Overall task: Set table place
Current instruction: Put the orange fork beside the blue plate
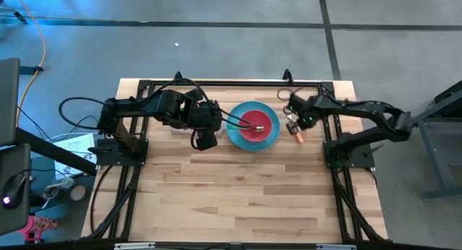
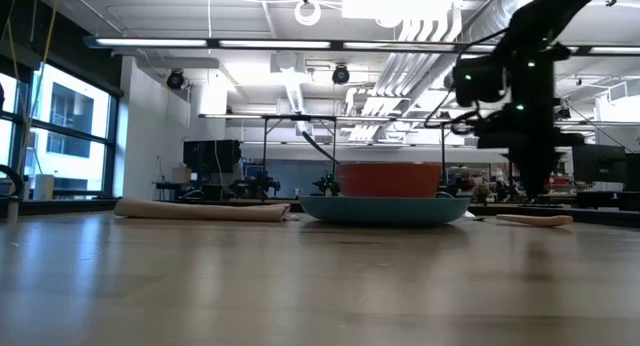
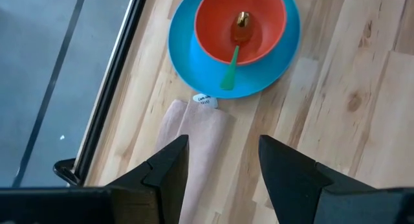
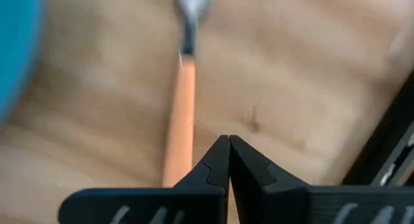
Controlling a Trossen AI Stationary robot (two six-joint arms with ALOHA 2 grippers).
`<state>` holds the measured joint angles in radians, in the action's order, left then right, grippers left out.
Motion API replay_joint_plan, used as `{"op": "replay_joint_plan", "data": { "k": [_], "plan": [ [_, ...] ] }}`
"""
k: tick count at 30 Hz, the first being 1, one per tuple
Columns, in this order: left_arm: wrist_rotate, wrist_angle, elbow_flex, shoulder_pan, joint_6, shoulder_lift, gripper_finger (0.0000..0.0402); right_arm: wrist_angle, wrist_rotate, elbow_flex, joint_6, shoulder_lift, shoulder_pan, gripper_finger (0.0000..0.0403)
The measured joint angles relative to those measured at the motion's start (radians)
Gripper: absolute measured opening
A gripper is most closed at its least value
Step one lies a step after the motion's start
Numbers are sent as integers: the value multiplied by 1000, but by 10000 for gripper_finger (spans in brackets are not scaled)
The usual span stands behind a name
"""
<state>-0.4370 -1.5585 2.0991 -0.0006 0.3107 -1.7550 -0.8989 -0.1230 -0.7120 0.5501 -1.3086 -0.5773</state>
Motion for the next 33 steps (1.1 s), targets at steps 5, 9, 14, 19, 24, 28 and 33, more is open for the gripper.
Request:
{"op": "replay_joint_plan", "data": {
  "k": [5, 9, 14, 19, 24, 28, 33],
  "plan": [
    [-9, 0, 0, 0, -16, 0, 175, 23, 27, 105, 117, 46, 65, 0],
    [-12, 0, 0, 0, -18, 0, 175, 67, 37, 137, 170, 47, 116, 0],
    [-20, 0, 0, 0, -18, 0, 175, 125, 38, 140, 214, 46, 167, 0],
    [-20, 0, 0, 0, -18, 0, 175, 140, 8, 140, 230, 46, 193, 0],
    [-19, 0, 0, 0, -18, 0, 175, 101, -52, 139, 199, 46, 164, 0],
    [-19, 0, 0, 0, -18, 0, 175, 129, -32, 166, 192, 45, 152, 0],
    [-19, 0, 0, 0, -18, 0, 175, 216, 19, 204, 250, 45, 182, 0]
  ]
}}
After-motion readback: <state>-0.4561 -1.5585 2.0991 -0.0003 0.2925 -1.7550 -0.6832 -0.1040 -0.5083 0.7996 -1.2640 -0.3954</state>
